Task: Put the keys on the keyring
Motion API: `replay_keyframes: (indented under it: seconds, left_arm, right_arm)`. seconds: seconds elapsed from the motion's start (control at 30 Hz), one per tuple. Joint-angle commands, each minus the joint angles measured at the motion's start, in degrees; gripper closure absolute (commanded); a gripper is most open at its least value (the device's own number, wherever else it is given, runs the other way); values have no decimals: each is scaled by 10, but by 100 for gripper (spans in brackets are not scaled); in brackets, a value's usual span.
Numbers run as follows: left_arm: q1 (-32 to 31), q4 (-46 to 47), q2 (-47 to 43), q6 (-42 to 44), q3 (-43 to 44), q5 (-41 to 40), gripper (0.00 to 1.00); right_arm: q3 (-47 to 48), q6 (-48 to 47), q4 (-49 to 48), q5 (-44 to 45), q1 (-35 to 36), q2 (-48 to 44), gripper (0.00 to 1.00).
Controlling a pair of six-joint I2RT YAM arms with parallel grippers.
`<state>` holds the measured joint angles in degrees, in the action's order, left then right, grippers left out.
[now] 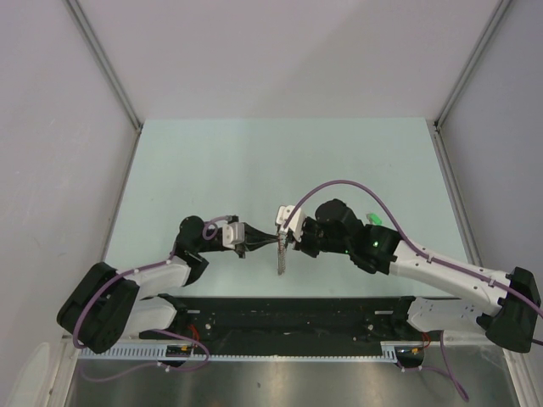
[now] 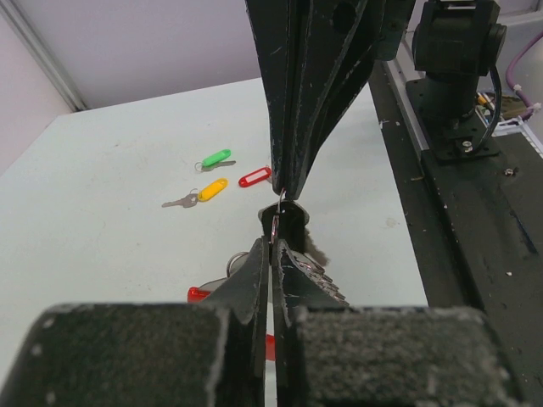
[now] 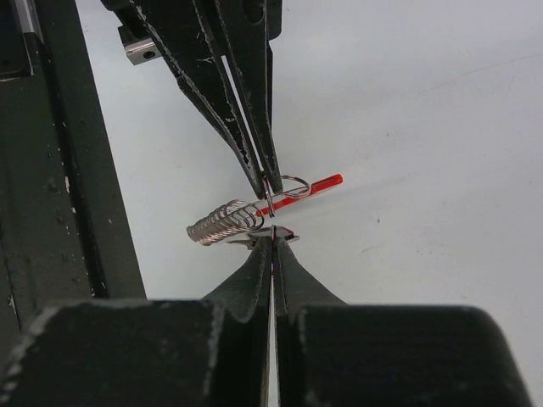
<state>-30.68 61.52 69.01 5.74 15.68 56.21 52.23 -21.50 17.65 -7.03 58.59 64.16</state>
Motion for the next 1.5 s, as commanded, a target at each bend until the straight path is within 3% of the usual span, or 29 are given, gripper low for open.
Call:
replay_keyframes:
  seconds: [0.0,1.47]
  left_arm:
    - [3,4,1,19,21,10,100]
    - [4,40,13,3,17,24,100]
  right_arm:
    - [24,-1,-24,-11,-1,-11,100]
    - [25,1,-29,-21,-1,10,100]
